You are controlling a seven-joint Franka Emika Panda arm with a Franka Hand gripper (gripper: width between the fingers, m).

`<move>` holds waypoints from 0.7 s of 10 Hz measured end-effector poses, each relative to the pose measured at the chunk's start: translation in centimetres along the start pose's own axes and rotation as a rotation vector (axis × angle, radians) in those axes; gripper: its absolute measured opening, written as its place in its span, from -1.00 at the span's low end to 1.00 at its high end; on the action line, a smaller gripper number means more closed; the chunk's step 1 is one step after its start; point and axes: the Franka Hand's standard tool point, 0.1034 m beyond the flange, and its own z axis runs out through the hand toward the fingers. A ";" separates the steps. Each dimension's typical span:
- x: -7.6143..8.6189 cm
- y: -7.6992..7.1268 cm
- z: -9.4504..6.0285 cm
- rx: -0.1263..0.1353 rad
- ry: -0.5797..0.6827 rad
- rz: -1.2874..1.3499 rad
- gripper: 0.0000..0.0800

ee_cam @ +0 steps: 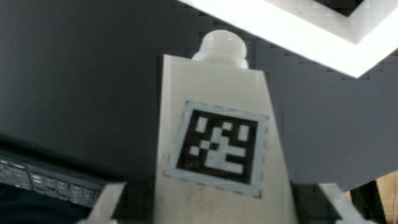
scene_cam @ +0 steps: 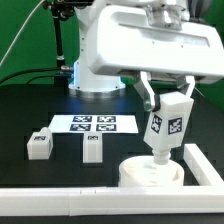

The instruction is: Assemble stool

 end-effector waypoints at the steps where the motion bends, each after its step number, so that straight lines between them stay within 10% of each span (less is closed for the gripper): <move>1: -0.2 0.5 0.1 -0.011 -0.003 -0.029 -0.19; 7: -2.3 -0.9 1.2 -0.001 -0.019 -0.039 -0.19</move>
Offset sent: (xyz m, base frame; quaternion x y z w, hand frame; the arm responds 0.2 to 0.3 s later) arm -0.0104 -0.0054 -0.0137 -0.0015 -0.0256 -0.0059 0.9997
